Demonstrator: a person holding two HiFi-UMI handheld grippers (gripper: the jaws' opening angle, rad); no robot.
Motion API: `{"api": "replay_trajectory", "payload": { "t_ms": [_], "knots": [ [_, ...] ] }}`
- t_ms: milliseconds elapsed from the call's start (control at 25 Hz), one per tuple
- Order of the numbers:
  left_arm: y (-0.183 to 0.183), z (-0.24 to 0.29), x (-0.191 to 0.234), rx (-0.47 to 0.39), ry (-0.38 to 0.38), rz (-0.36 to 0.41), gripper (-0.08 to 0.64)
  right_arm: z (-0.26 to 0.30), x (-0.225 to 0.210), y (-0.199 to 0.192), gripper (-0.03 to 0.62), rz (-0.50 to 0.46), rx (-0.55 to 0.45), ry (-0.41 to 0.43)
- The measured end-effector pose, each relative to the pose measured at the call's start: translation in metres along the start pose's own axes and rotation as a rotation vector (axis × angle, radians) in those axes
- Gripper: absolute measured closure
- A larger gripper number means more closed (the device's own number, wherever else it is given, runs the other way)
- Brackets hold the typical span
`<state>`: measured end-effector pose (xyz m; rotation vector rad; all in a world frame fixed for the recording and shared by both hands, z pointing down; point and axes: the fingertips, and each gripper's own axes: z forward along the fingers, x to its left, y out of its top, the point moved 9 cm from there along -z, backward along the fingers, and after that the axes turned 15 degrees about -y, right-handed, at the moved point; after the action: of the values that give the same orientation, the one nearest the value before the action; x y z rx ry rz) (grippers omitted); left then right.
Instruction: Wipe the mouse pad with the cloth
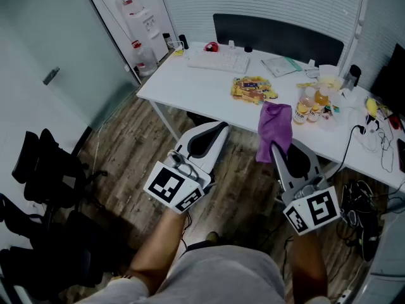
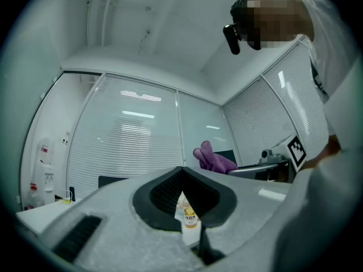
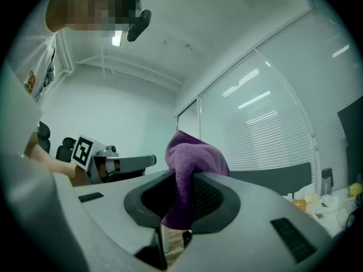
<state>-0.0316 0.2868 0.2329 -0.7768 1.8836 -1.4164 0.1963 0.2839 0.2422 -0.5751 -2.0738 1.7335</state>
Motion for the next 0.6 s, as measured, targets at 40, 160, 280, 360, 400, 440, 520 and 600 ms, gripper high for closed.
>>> {"api": "replay_trajectory", "payload": {
  "t_ms": [40, 160, 280, 360, 400, 440, 520, 600],
  "knots": [
    [-0.001, 0.002, -0.001, 0.001, 0.008, 0.002, 0.545, 0.000, -0.004, -0.001, 0.523, 0.000, -0.001, 0.006],
    [-0.004, 0.008, -0.006, 0.004, 0.027, 0.008, 0.545, -0.002, -0.015, -0.003, 0.523, 0.000, -0.003, 0.022],
    [-0.007, 0.013, -0.011, 0.012, 0.046, 0.012, 0.545, -0.002, -0.024, -0.006, 0.523, 0.007, -0.003, 0.037],
    [-0.009, 0.015, -0.013, 0.019, 0.057, 0.010, 0.545, -0.002, -0.029, -0.008, 0.523, 0.009, -0.001, 0.045],
    [-0.011, 0.017, -0.013, 0.021, 0.061, 0.008, 0.546, -0.001, -0.032, -0.009, 0.523, 0.010, 0.001, 0.048],
    [-0.012, 0.019, -0.013, 0.022, 0.063, 0.007, 0.545, 0.000, -0.034, -0.009, 0.523, 0.011, 0.002, 0.051],
    [-0.012, 0.022, -0.010, 0.021, 0.068, 0.008, 0.545, 0.003, -0.037, -0.010, 0.523, 0.011, 0.003, 0.055],
    [-0.013, 0.025, -0.007, 0.020, 0.070, 0.013, 0.545, 0.006, -0.042, -0.011, 0.523, 0.011, 0.002, 0.056]
  ]
}}
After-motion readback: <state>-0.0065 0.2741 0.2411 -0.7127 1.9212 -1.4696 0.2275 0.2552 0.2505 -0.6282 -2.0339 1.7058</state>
